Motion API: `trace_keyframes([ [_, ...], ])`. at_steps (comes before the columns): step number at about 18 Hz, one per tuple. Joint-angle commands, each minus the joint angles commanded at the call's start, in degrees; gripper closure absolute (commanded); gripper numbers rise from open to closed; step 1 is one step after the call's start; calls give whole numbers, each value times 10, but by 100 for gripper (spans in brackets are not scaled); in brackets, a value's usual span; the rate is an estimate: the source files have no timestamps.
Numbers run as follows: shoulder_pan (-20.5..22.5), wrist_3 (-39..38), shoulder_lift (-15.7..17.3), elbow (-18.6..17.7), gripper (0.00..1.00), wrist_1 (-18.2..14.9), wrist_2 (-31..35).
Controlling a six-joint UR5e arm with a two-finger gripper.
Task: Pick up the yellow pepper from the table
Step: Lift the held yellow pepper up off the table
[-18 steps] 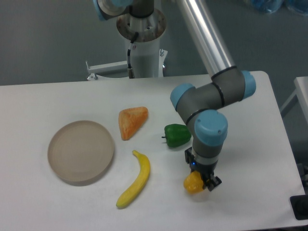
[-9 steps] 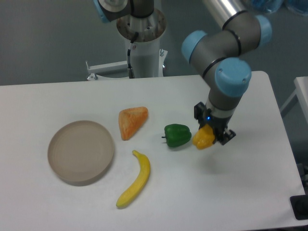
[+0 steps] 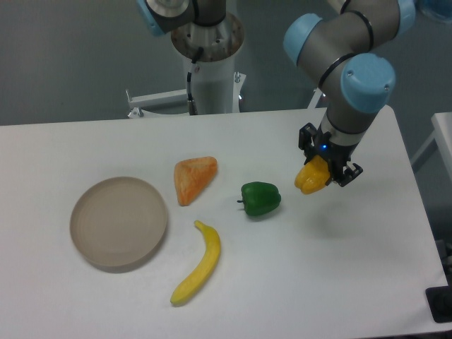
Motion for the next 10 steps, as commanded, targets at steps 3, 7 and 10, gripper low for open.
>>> trace_keyframes([
  [3, 0, 12, -2, -2, 69, 1, -2],
  [7, -2, 17, -3, -4, 69, 5, -1],
  [10, -2, 16, -4, -4, 70, 6, -2],
])
